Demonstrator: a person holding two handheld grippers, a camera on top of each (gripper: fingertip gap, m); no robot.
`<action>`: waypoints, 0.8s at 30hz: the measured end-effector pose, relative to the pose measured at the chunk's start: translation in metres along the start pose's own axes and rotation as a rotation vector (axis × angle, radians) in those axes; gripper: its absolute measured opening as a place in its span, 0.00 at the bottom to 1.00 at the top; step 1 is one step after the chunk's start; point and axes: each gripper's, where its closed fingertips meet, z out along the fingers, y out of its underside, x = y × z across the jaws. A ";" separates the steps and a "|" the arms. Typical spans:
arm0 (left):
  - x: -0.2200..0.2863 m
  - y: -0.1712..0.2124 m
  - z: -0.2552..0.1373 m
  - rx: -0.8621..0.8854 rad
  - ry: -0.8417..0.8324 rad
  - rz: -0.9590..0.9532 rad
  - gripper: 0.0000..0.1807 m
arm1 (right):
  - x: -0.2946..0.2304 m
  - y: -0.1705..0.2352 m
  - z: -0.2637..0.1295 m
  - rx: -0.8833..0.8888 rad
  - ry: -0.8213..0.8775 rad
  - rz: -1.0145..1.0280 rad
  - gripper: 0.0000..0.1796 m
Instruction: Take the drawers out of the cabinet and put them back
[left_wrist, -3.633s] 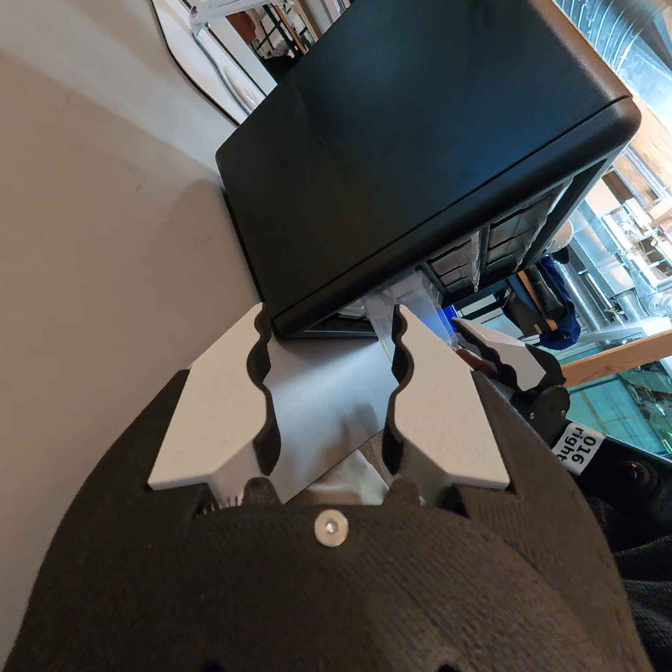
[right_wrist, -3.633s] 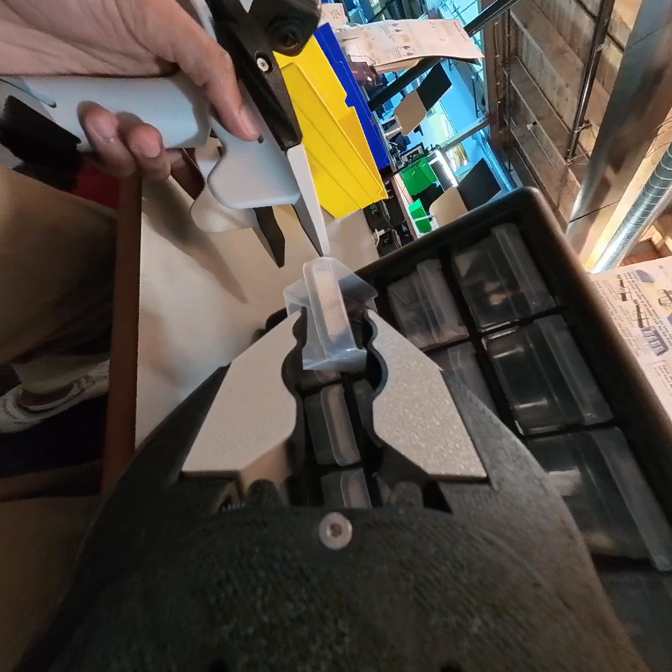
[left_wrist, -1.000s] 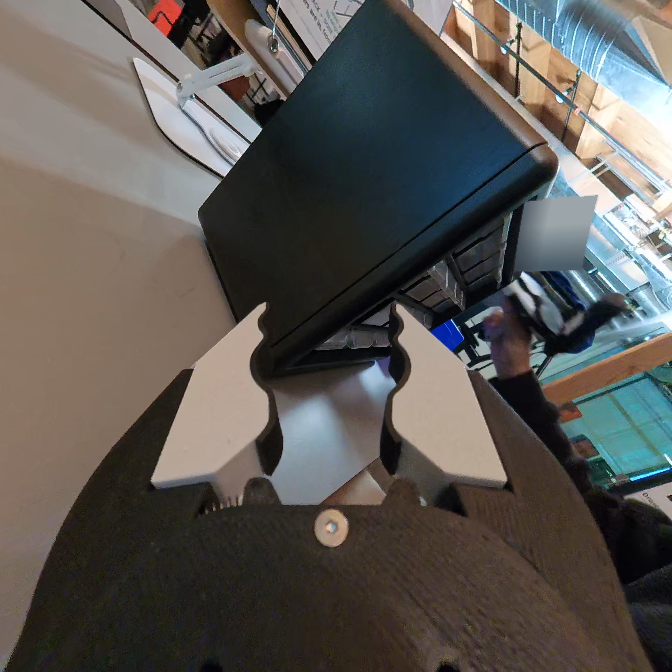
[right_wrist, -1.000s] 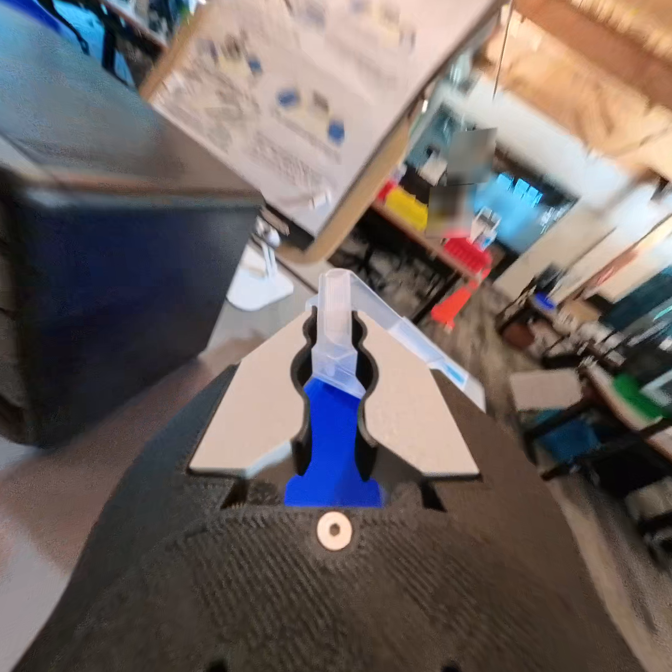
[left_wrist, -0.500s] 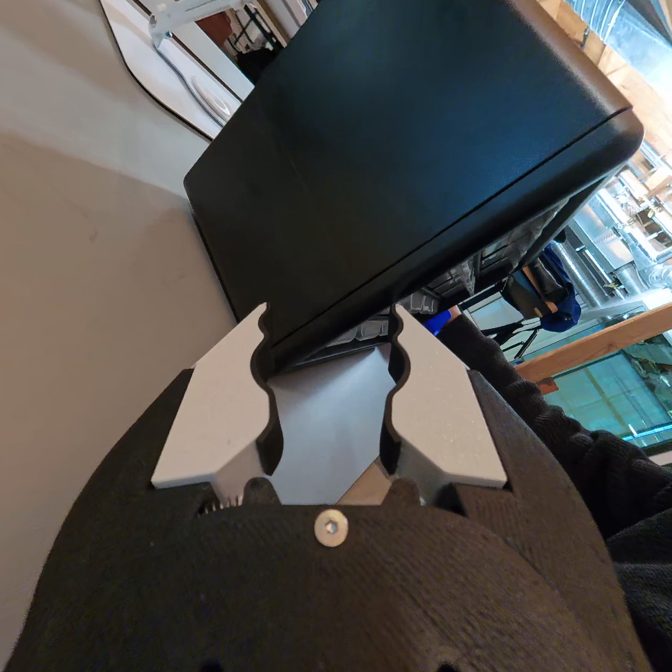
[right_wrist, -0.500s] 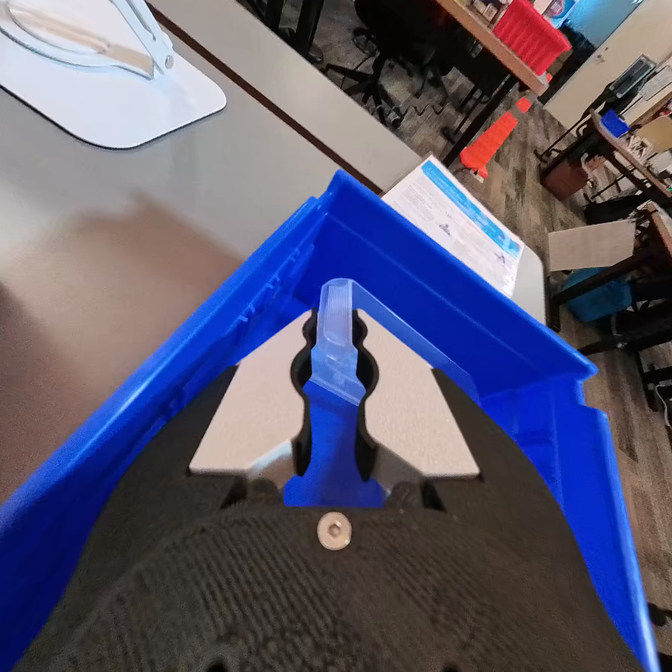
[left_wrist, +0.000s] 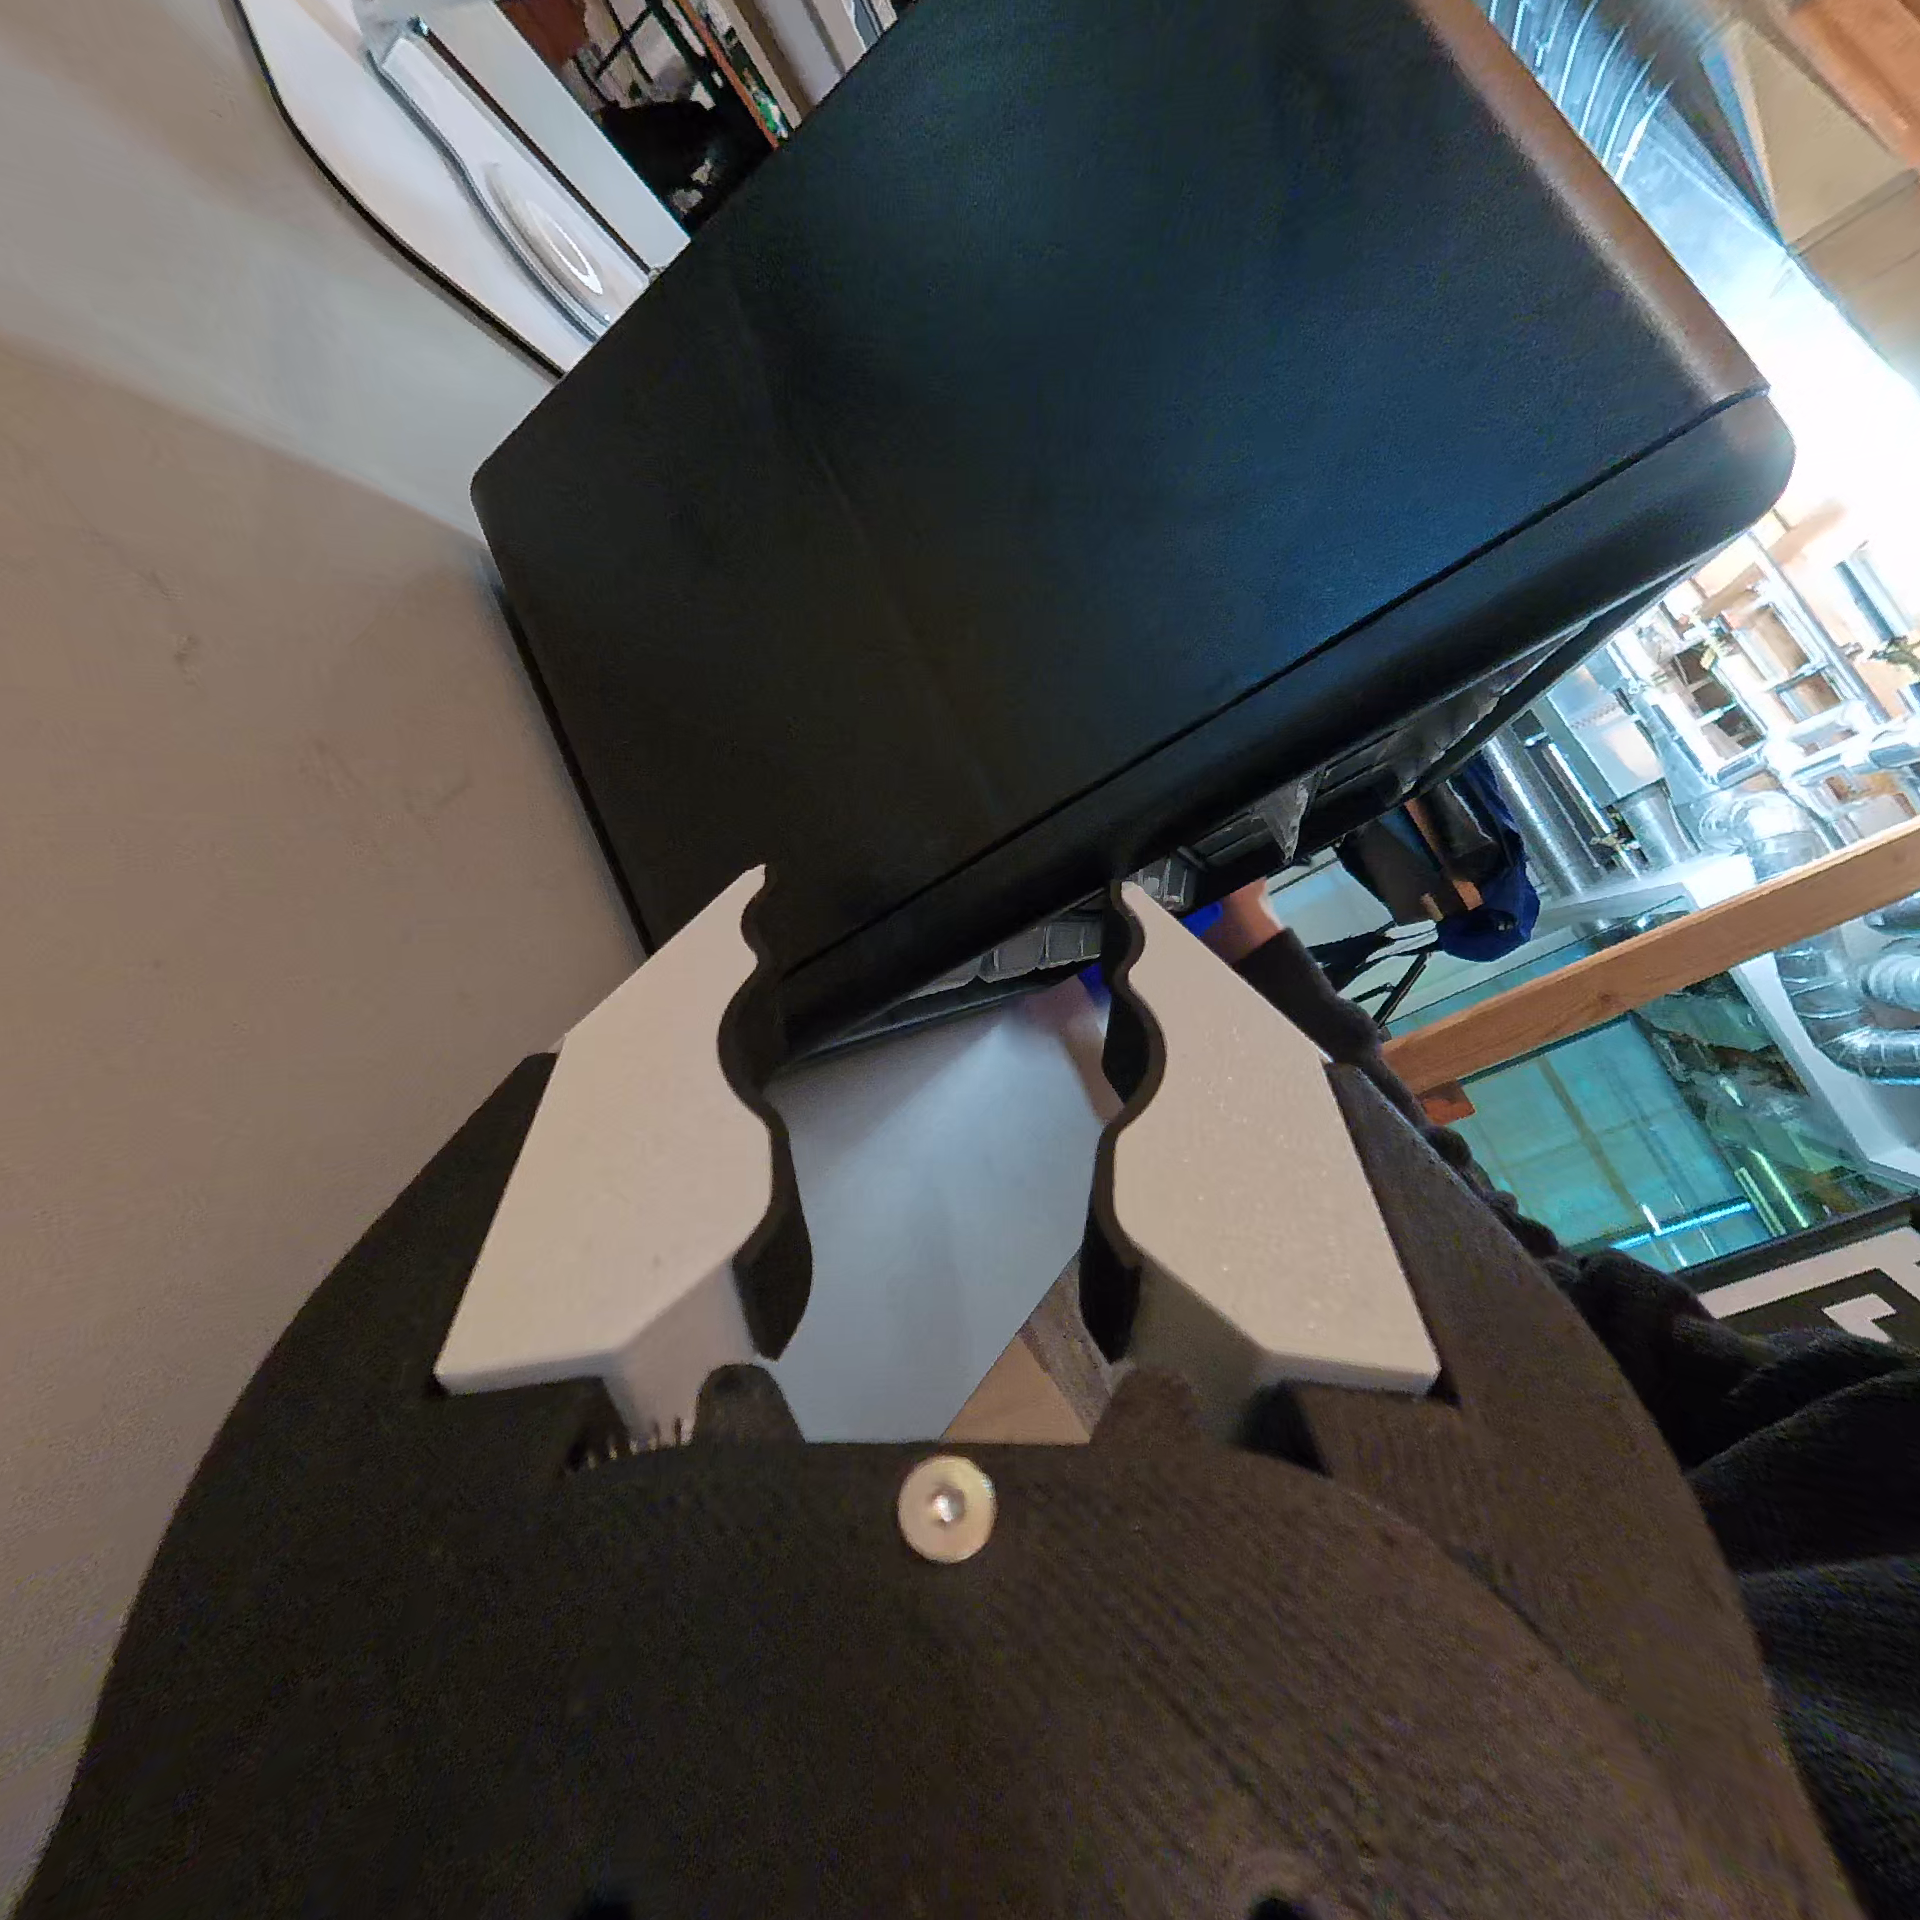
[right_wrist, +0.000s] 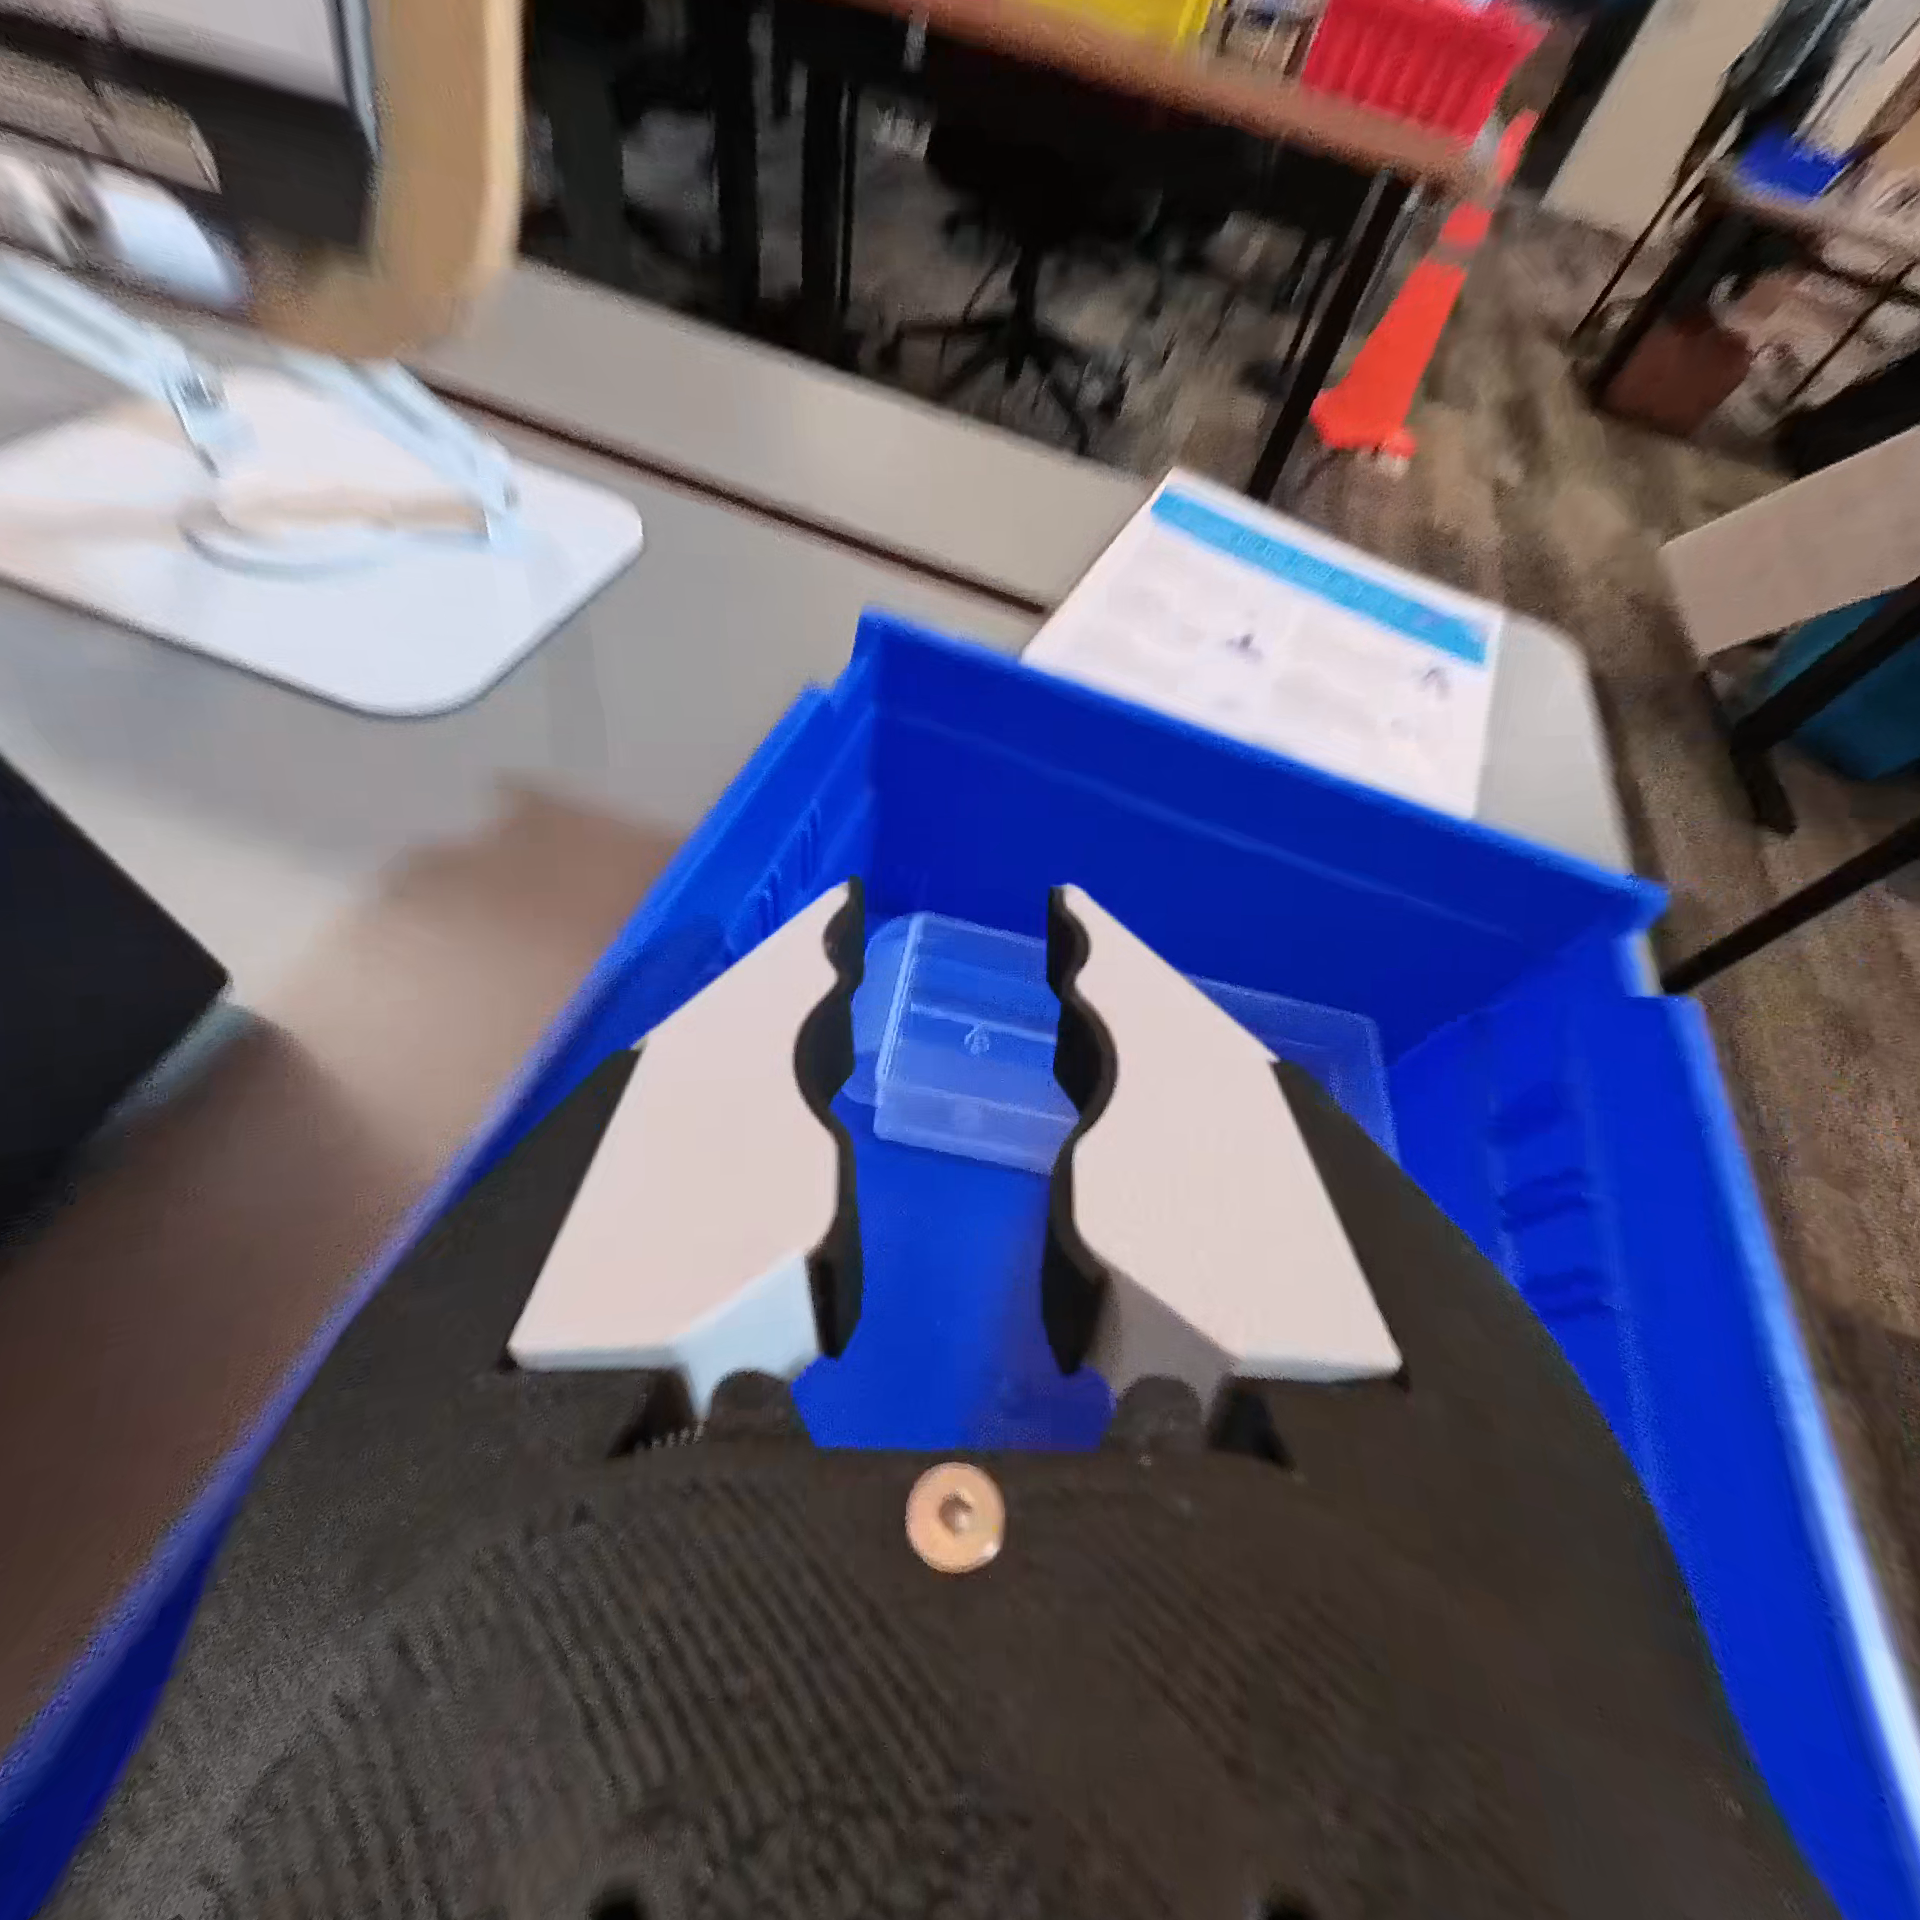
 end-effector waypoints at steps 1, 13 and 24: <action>0.000 0.000 0.000 0.001 -0.003 0.002 0.32 | 0.002 -0.013 -0.014 0.055 0.013 0.013 0.17; 0.007 0.004 0.002 -0.003 -0.020 0.028 0.32 | -0.109 -0.110 -0.204 0.636 -0.116 0.037 0.06; 0.022 0.010 0.002 0.033 -0.063 0.076 0.33 | -0.263 -0.033 -0.184 0.503 -0.452 0.050 0.07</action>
